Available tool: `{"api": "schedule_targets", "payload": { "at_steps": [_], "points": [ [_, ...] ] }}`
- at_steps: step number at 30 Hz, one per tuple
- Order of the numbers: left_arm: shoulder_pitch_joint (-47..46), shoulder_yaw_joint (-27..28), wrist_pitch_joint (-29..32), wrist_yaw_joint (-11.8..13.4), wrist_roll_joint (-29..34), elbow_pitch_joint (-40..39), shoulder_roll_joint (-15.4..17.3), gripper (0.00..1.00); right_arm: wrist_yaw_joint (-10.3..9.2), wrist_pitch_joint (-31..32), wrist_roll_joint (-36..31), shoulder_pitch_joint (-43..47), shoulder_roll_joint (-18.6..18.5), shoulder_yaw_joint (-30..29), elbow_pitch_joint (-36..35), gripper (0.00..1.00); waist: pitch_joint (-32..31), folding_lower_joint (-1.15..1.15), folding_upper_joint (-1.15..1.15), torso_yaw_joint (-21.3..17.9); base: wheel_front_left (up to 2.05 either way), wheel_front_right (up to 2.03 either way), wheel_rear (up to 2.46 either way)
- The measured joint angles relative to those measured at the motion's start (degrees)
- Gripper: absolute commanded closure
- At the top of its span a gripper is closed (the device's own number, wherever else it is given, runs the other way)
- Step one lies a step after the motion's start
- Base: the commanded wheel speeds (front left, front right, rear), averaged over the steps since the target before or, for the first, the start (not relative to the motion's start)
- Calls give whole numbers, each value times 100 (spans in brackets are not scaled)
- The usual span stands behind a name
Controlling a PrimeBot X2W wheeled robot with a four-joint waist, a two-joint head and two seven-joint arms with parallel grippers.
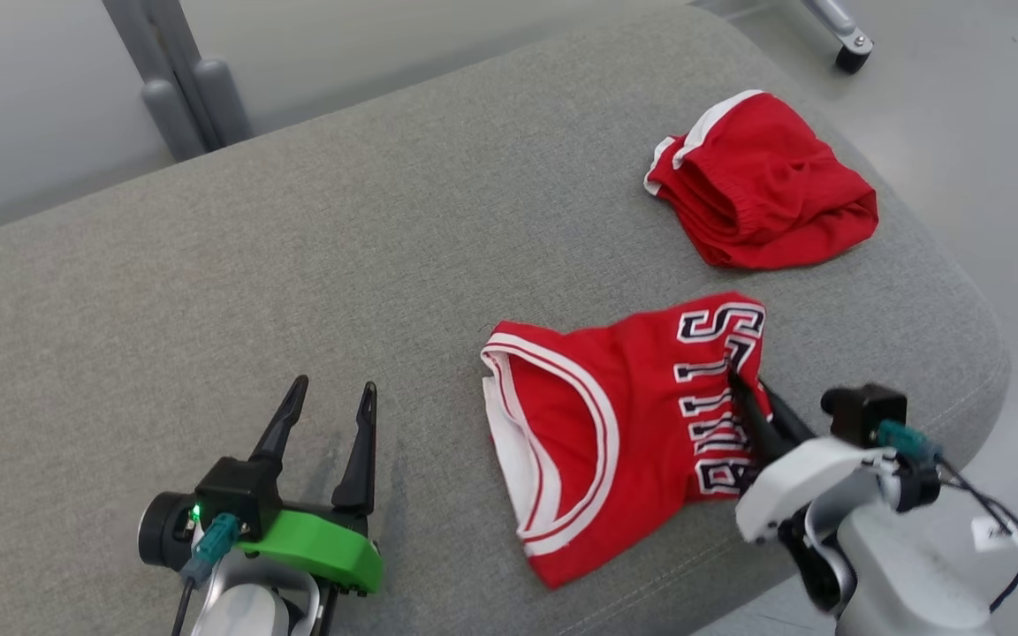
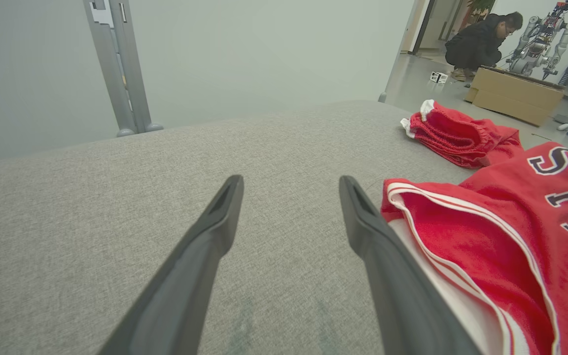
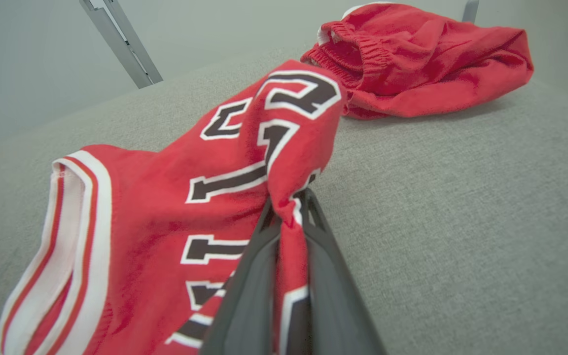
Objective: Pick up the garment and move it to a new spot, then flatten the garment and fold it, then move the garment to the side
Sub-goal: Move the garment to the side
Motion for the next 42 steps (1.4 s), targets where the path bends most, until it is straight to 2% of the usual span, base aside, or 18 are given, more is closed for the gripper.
{"api": "schedule_targets", "payload": {
  "at_steps": [5,12,18,24,26,27,28,29,34,37,40,42],
  "points": [
    [-186,52,0,-32,157,-62,0,0,0,0,-160,-950,-358,-188,93,100,242,0,0,135,0,0,0],
    [-335,248,-1,-60,303,-132,3,0,0,52,-453,-2209,-1176,-280,476,100,746,0,0,565,0,0,0],
    [-444,296,-1,-98,366,-238,5,0,0,120,-723,-2895,-1924,-862,1085,100,1151,1,0,956,0,0,0],
    [-518,323,-1,-102,453,-318,5,0,0,138,-1207,-3210,-2463,-1527,1820,100,1439,1,0,1288,0,0,0],
    [-547,341,0,-105,485,-330,4,0,0,169,-1426,-3283,-2527,-1711,2054,100,1519,0,0,1378,0,0,0],
    [-561,355,0,-107,503,-335,7,0,1,169,-1549,-3318,-2547,-1813,2164,97,1558,1,0,1417,0,0,0],
    [-571,369,0,-107,526,-345,7,0,1,167,-1666,-3365,-2568,-1965,2279,45,1596,1,0,1456,0,0,0],
    [-576,382,0,-108,532,-345,7,0,1,170,-1831,-3402,-2583,-2124,2387,0,1627,1,0,1494,0,0,0],
    [-591,469,0,-109,555,-354,5,0,0,192,-2450,-3432,-2562,-3032,2819,0,1692,1,0,1674,0,0,0],
    [-587,508,-1,-109,514,-346,10,0,0,103,-2749,-3356,-2526,-3308,2770,0,1661,1,0,1719,0,0,0],
    [-554,545,0,-103,483,-322,7,0,0,29,-2888,-3218,-2230,-3539,2469,0,1558,1,0,1746,0,0,0],
    [-516,588,0,-88,446,-301,9,0,0,22,-2873,-3092,-1887,-3492,2035,0,1470,1,0,1756,0,0,0]
  ]
}}
